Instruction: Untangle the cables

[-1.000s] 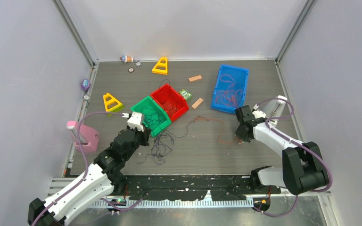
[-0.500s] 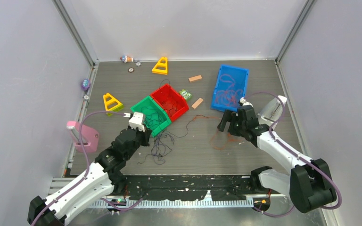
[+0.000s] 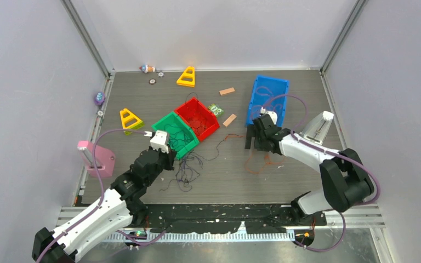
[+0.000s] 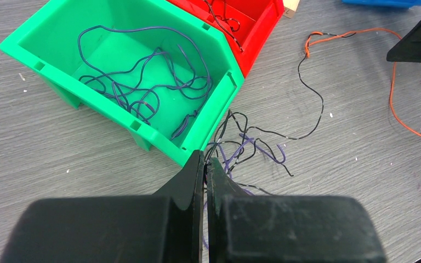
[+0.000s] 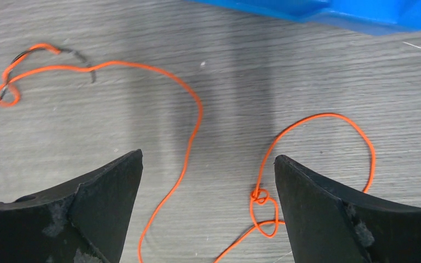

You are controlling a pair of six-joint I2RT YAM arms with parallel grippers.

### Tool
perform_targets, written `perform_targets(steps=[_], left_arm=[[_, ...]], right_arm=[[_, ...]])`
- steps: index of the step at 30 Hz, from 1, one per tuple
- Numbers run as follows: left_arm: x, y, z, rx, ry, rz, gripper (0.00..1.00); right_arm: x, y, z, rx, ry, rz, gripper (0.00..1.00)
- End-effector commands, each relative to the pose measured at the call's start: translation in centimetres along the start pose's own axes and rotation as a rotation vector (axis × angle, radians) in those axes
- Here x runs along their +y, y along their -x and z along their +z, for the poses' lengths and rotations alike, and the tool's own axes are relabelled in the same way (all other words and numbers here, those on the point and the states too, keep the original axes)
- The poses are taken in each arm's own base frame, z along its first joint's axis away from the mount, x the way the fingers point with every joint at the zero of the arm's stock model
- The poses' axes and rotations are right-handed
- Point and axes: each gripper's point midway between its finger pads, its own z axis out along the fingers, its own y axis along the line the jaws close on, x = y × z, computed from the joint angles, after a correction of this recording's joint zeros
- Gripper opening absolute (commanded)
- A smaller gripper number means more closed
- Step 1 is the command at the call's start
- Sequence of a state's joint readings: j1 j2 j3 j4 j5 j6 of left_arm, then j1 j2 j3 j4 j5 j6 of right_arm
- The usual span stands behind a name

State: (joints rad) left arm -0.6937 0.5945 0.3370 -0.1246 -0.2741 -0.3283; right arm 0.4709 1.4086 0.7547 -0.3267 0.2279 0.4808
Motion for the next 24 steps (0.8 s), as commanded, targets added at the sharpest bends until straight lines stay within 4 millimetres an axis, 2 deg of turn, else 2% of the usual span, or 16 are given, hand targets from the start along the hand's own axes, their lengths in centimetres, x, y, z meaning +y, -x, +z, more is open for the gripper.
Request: perform_targets(steps=[1, 8, 14, 15, 17, 18, 19, 20, 22, 24], left_arm=[[-0.8, 2.3, -0.2, -0.06, -0.026, -0.005, 0.0], [-0.7, 2.4, -0.3, -0.066, -0.024, -0.005, 0.0], [-0.7, 2.3, -0.2, -0.068, -0.024, -0.002, 0.0], [-0.7, 2.3, -0.2, -0.067, -0.025, -0.002, 0.0], [-0.7, 2.3, -0.2, -0.067, -0.024, -0.001, 0.0], [-0.7, 2.2, -0.2, -0.066, -0.024, -0.001, 0.0], [-0.7, 2.3, -0.3, -0.067, -0.024, -0.001, 0.0], [-0.7, 2.3, -0.3, -0.069, -0.024, -0.001, 0.0], [-0.6, 2.4, -0.4, -0.075, -0.021, -0.004, 0.0], [-0.4, 2.5, -0.5, -0.083, -0.012, -0.008, 0.0]], right_arm=[[-2.2, 1.7, 0.4, -0.062, -0.18, 0.07, 0.95], [-3.4, 0.4, 1.1, -0.039, -0.259, 0.122, 0.95], [-3.6, -1.2, 2.0, -0.021, -0.239, 0.174, 0.99], [-3.7, -1.4, 2.3, -0.012, -0.246, 0.174, 0.96], [-3.7, -1.4, 2.4, -0.012, -0.25, 0.179, 0.78], [-3.7, -1.2, 2.5, -0.015, -0.247, 0.188, 0.59], [-3.7, -1.1, 2.4, -0.018, -0.244, 0.194, 0.48], [-3.6, -0.9, 2.2, -0.024, -0.238, 0.2, 0.3], [-3.5, -0.8, 1.9, -0.027, -0.22, 0.211, 0.1], [-3.2, -0.6, 1.4, -0.028, -0.186, 0.235, 0.06]])
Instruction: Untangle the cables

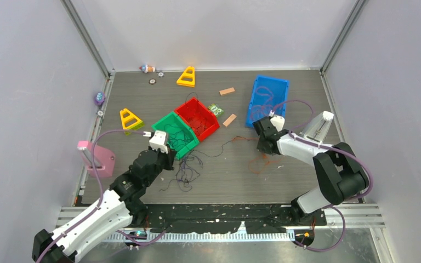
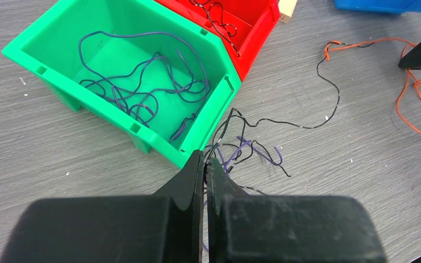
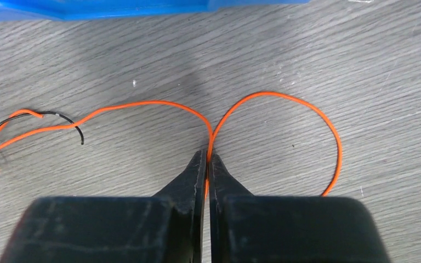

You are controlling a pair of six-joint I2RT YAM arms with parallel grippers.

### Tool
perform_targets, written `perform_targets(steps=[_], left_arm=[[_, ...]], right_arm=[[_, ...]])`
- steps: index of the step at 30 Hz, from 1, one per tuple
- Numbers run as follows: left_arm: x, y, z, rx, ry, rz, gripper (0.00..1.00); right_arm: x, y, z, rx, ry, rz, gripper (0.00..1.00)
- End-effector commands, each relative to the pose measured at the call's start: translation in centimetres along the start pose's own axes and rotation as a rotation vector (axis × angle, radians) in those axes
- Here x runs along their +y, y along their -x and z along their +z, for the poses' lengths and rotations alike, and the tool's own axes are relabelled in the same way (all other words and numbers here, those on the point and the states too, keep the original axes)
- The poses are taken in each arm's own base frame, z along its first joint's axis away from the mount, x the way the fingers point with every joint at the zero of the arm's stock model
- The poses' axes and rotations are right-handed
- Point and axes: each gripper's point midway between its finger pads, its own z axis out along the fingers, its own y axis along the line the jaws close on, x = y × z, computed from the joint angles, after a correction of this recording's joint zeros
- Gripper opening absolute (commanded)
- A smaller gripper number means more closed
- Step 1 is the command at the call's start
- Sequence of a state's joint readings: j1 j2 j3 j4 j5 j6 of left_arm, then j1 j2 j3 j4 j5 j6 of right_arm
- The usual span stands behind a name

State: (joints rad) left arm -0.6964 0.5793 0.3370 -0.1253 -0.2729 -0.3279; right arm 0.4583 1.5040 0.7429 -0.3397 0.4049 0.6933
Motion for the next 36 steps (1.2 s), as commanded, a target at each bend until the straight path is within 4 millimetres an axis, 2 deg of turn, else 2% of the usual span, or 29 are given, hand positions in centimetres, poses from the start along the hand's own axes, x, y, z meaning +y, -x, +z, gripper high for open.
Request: perform_targets(steps=[1, 5, 8, 9, 10, 11, 12, 13, 14, 15, 16, 18, 20, 22, 25, 27, 29, 31, 32, 33, 35, 36], left_arm=[[-0.1, 2.4, -0.4, -0.077, 0.002, -0.009, 0.0], [1.3, 2.6, -1.0, -0.098, 0.073, -0.033, 0.0], [3.1, 2.5, -1.6, -0.121, 0.17, -0.063, 0.0], [3.9, 2.5, -1.8, -0.13, 0.212, -0.077, 0.0], [4.6, 2.4, -2.0, -0.14, 0.253, -0.104, 0.0], [5.3, 2.3, -2.2, -0.145, 0.29, -0.118, 0.0], [6.0, 2.3, -2.5, -0.154, 0.332, -0.129, 0.0], [6.6, 2.2, -2.8, -0.157, 0.366, -0.142, 0.0], [7.3, 2.1, -3.1, -0.159, 0.405, -0.156, 0.0], [8.1, 2.0, -3.5, -0.168, 0.458, -0.174, 0.0], [9.1, 1.7, -4.1, -0.176, 0.522, -0.208, 0.0], [11.0, 1.2, -5.5, -0.198, 0.643, -0.268, 0.0], [12.0, 0.9, -6.3, -0.213, 0.704, -0.299, 0.0], [12.7, 0.4, -7.0, -0.22, 0.754, -0.329, 0.0], [13.5, 0.1, -7.9, -0.229, 0.815, -0.364, 0.0], [13.4, 0.2, -7.8, -0.22, 0.816, -0.364, 0.0], [12.2, 0.6, -6.7, -0.201, 0.743, -0.347, 0.0], [10.2, 1.2, -5.0, -0.176, 0.604, -0.285, 0.0], [8.5, 1.5, -4.1, -0.162, 0.495, -0.272, 0.0], [7.2, 1.8, -3.5, -0.161, 0.412, -0.258, 0.0], [4.8, 2.5, -2.7, -0.178, 0.262, -0.236, 0.0], [3.8, 2.7, -2.5, -0.185, 0.201, -0.232, 0.0]], right_arm=[[-0.2, 0.5, -0.8, -0.008, 0.041, 0.061, 0.05], [-1.0, 2.6, -2.8, -0.063, 0.098, 0.139, 0.05], [-2.1, 5.2, -5.3, -0.143, 0.134, 0.199, 0.05], [-3.0, 5.9, -5.9, -0.157, 0.109, 0.216, 0.05], [-3.7, 7.7, -7.3, -0.222, 0.104, 0.247, 0.05], [-4.8, 8.2, -7.9, -0.234, 0.073, 0.262, 0.05], [-5.5, 9.9, -9.5, -0.296, 0.071, 0.292, 0.05], [-7.0, 10.8, -10.5, -0.325, 0.045, 0.313, 0.05], [-8.4, 12.5, -11.6, -0.374, 0.012, 0.354, 0.05], [-9.4, 12.9, -12.6, -0.39, -0.011, 0.362, 0.05], [-10.9, 14.5, -13.9, -0.437, -0.045, 0.403, 0.05], [-13.5, 16.1, -15.8, -0.497, -0.099, 0.453, 0.05], [-15.1, 17.5, -17.6, -0.556, -0.12, 0.506, 0.05], [-15.3, 18.4, -18.9, -0.582, -0.107, 0.54, 0.05], [-14.1, 19.5, -19.8, -0.607, -0.019, 0.562, 0.05], [-13.0, 20.5, -20.7, -0.624, 0.05, 0.56, 0.05], [-11.6, 21.7, -21.9, -0.637, 0.133, 0.533, 0.05], [-10.2, 23.1, -23.6, -0.655, 0.214, 0.506, 0.05], [-9.7, 24.1, -25.2, -0.681, 0.252, 0.496, 0.06], [-9.2, 24.5, -25.7, -0.682, 0.277, 0.483, 0.06], [-8.7, 26.6, -29.1, -0.742, 0.33, 0.461, 0.06], [-8.4, 27.1, -29.3, -0.737, 0.338, 0.451, 0.05]])
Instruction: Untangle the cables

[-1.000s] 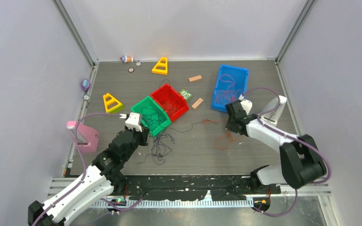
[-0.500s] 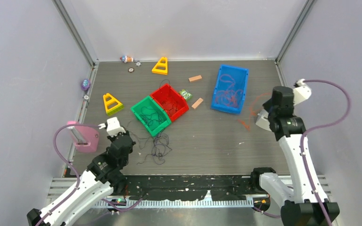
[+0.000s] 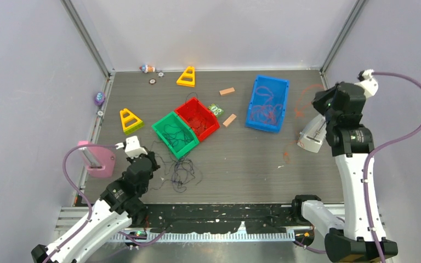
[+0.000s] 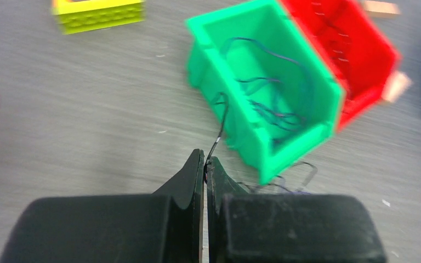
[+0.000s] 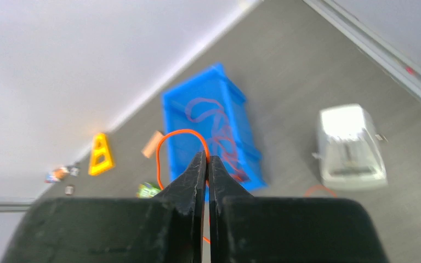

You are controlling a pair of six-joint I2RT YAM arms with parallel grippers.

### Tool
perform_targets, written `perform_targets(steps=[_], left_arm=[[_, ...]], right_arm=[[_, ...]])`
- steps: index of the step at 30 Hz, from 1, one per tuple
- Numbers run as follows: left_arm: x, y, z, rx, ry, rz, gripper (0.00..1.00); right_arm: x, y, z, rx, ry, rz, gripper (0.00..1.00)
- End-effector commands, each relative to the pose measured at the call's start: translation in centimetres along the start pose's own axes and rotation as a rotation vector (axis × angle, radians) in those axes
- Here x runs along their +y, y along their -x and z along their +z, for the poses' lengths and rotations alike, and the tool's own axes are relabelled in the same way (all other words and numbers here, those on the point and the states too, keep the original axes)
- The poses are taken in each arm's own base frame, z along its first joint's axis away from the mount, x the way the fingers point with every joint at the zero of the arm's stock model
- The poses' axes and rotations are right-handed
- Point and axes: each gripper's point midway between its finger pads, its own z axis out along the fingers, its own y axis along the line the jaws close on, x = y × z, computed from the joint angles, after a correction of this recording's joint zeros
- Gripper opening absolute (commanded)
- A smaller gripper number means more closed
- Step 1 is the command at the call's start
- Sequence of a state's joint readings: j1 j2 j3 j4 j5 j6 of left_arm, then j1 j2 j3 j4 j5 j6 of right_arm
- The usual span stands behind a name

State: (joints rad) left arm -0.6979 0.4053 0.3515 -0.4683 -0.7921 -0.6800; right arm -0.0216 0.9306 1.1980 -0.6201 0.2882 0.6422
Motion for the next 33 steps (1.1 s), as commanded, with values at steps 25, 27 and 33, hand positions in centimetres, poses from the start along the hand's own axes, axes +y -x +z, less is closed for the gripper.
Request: perform_targets(steps=[25, 27, 33], left_arm=[[-13.8, -0.1, -2.8, 0.109, -0.689, 0.182, 0.0], [-13.8, -0.1, -2.8, 0.112, -0.687, 0.187, 0.0], [-14.0, -0.2, -2.5, 0.115, -0.683, 0.193, 0.0]], right_arm=[[23.7, 17.3, 1.9, -0.167, 0.602, 0.134, 0.06], [24.3, 16.5, 3.5, -0.142, 0.611, 0.132, 0.05], [24.4, 12.6, 8.8, -0.043, 0.59, 0.121, 0.05]])
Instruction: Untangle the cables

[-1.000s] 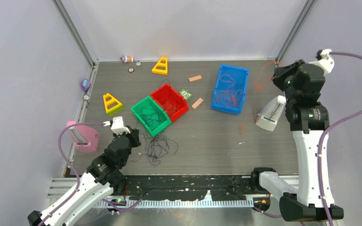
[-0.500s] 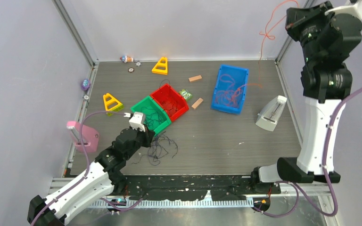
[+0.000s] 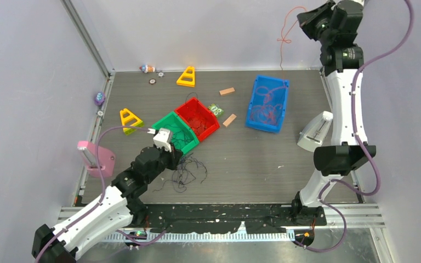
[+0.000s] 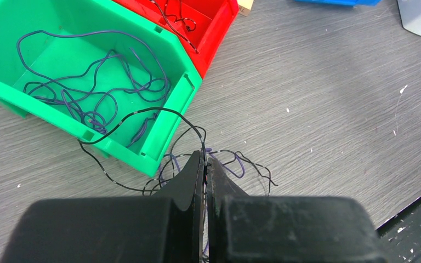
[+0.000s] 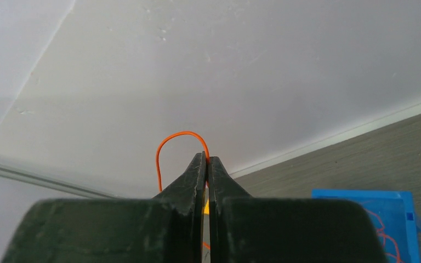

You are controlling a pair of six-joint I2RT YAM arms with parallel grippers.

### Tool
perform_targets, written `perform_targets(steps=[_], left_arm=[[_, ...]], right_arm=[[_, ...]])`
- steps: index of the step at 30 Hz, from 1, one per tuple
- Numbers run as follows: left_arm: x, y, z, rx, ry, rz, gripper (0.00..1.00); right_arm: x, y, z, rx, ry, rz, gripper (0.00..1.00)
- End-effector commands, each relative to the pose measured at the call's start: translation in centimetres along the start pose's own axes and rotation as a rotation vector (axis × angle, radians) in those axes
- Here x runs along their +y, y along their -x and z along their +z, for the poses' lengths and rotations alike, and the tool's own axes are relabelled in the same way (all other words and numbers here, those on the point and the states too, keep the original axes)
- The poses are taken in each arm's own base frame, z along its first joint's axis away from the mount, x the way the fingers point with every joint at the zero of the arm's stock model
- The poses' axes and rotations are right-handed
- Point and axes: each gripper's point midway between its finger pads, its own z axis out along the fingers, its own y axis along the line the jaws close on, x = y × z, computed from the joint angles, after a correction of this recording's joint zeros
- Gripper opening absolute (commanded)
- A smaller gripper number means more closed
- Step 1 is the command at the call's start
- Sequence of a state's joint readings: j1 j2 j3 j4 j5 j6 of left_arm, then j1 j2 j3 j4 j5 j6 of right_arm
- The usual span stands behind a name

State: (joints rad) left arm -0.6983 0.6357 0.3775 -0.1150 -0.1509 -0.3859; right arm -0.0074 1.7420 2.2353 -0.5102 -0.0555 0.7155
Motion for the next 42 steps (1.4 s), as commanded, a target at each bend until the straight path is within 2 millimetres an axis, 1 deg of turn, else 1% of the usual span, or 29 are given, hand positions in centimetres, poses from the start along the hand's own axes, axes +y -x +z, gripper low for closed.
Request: perform_targets(steps=[1, 2, 3, 4, 5, 6, 7, 8, 9, 10, 11, 14, 16, 18, 20, 21, 22, 23, 24, 25, 29, 31, 34, 37, 38, 39, 40, 41, 42], left_arm=[[-1.4, 2.9, 0.1, -0.07, -0.046, 0.007, 0.0], [-1.5, 2.9, 0.2, -0.07, -0.048, 0.006, 0.0], [-1.6, 3.0, 0.3, -0.07, -0.051, 0.006, 0.0], [-1.6, 2.9, 0.4, -0.064, -0.052, 0.007, 0.0], [-1.7, 3.0, 0.5, -0.063, -0.054, 0.009, 0.0], [-1.8, 3.0, 0.6, -0.059, -0.057, 0.012, 0.0], [-1.8, 3.0, 0.6, -0.056, -0.058, 0.015, 0.0], [-1.8, 3.0, 0.7, -0.053, -0.059, 0.019, 0.0], [-1.9, 3.1, 0.7, -0.053, -0.063, 0.021, 0.0], [-2.0, 3.1, 0.8, -0.051, -0.065, 0.024, 0.0], [-2.0, 3.1, 0.8, -0.05, -0.066, 0.027, 0.0], [-2.1, 3.0, 0.8, -0.047, -0.069, 0.029, 0.0], [-2.1, 3.1, 0.8, -0.047, -0.071, 0.03, 0.0], [-2.2, 3.0, 0.9, -0.044, -0.074, 0.033, 0.0], [-2.3, 2.9, 0.8, -0.041, -0.08, 0.034, 0.0], [-2.4, 2.9, 0.8, -0.039, -0.086, 0.037, 0.0], [-2.5, 2.9, 0.8, -0.039, -0.093, 0.037, 0.0], [-2.7, 3.0, 0.7, -0.04, -0.103, 0.04, 0.0], [-2.9, 3.0, 0.7, -0.037, -0.112, 0.044, 0.0], [-3.1, 3.1, 0.6, -0.037, -0.123, 0.048, 0.0], [-3.8, 3.6, 0.5, -0.038, -0.16, 0.063, 0.0], [-4.2, 3.9, 0.4, -0.042, -0.175, 0.068, 0.0], [-5.6, 4.2, 0.3, -0.031, -0.244, 0.075, 0.0], [-7.1, 5.0, 0.1, -0.028, -0.31, 0.077, 0.0], [-7.7, 5.3, 0.1, -0.027, -0.332, 0.081, 0.0], [-8.3, 5.6, 0.1, -0.028, -0.355, 0.084, 0.0], [-8.8, 6.0, 0.0, -0.028, -0.377, 0.09, 0.0], [-9.5, 6.4, 0.0, -0.029, -0.404, 0.094, 0.0], [-10.1, 6.9, -0.1, -0.031, -0.429, 0.097, 0.0]], right_arm=[[1.1, -1.1, 1.3, 0.014, 0.092, 0.012, 0.05], [-0.8, -3.3, 2.2, 0.062, 0.058, 0.013, 0.05], [-1.0, -3.7, 2.3, 0.064, 0.072, 0.008, 0.05], [-3.4, -6.3, 2.9, 0.115, 0.027, 0.006, 0.05], [-3.6, -6.6, 2.8, 0.108, 0.034, 0.0, 0.06], [-6.4, -9.5, 3.1, 0.162, -0.016, -0.003, 0.06], [-6.8, -9.8, 3.0, 0.151, -0.017, -0.011, 0.05], [-9.3, -12.3, 3.0, 0.198, -0.063, -0.021, 0.05], [-10.3, -12.9, 2.9, 0.198, -0.086, -0.031, 0.05], [-12.4, -14.9, 2.6, 0.235, -0.127, -0.051, 0.06], [-12.7, -16.5, 2.6, 0.258, -0.143, -0.069, 0.06], [-16.8, -20.5, 2.5, 0.33, -0.259, -0.167, 0.06], [-18.9, -22.6, 2.3, 0.38, -0.33, -0.239, 0.06], [-20.0, -24.5, 2.5, 0.426, -0.371, -0.307, 0.06], [-20.7, -26.1, 2.6, 0.471, -0.401, -0.364, 0.1], [-20.4, -26.5, 2.8, 0.48, -0.4, -0.383, 0.2], [-21.0, -27.1, 2.6, 0.5, -0.426, -0.393, 0.32], [-20.9, -27.2, 2.5, 0.506, -0.428, -0.398, 0.63], [-20.6, -26.8, 2.2, 0.496, -0.428, -0.4, 0.77], [-20.6, -27.0, 1.9, 0.5, -0.425, -0.41, 0.85], [-17.7, -24.1, 0.0, 0.44, -0.363, -0.434, 0.9], [-16.4, -24.1, -1.6, 0.459, -0.308, -0.452, 0.91], [-12.7, -26.2, -4.2, 0.519, -0.105, -0.48, 0.92], [-7.6, -30.2, -8.5, 0.601, 0.203, -0.445, 0.92], [-7.4, -32.3, -10.3, 0.669, 0.283, -0.423, 0.92], [-5.4, -32.3, -11.4, 0.643, 0.374, -0.421, 0.92], [-5.3, -33.7, -13.5, 0.684, 0.438, -0.406, 0.92], [-4.1, -34.1, -14.4, 0.666, 0.507, -0.408, 0.92], [-4.3, -35.0, -16.2, 0.686, 0.554, -0.402, 0.92]])
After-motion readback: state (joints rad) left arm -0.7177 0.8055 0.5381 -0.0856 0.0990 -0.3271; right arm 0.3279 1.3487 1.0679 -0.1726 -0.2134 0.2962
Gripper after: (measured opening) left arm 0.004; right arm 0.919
